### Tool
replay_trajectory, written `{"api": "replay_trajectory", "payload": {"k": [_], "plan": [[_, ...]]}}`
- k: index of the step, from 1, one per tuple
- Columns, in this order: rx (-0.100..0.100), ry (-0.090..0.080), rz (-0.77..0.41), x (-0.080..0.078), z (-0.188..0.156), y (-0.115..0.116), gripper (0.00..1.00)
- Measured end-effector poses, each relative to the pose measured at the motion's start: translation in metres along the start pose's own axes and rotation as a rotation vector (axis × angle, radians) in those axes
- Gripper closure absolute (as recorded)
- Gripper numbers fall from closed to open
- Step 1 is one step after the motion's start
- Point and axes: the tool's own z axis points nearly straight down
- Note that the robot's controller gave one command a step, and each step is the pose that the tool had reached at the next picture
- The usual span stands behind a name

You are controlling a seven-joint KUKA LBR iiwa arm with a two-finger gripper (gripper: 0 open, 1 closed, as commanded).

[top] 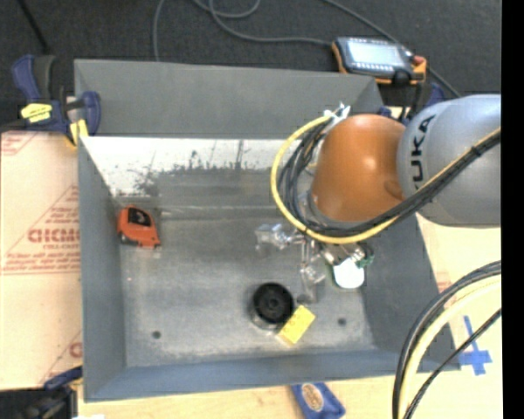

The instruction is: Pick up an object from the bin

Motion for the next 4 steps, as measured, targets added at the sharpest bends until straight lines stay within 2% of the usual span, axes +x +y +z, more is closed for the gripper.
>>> {"api": "replay_trajectory", "payload": {"k": [1,2,4], "plan": [[0.000,0.007,0.178,0.012,0.047,0.021,0.00],[0.008,-0.007,-0.086,0.013,0.044,0.062,1.00],[0.006,-0.005,-0.085,0.014,0.040,0.063,1.00]]}}
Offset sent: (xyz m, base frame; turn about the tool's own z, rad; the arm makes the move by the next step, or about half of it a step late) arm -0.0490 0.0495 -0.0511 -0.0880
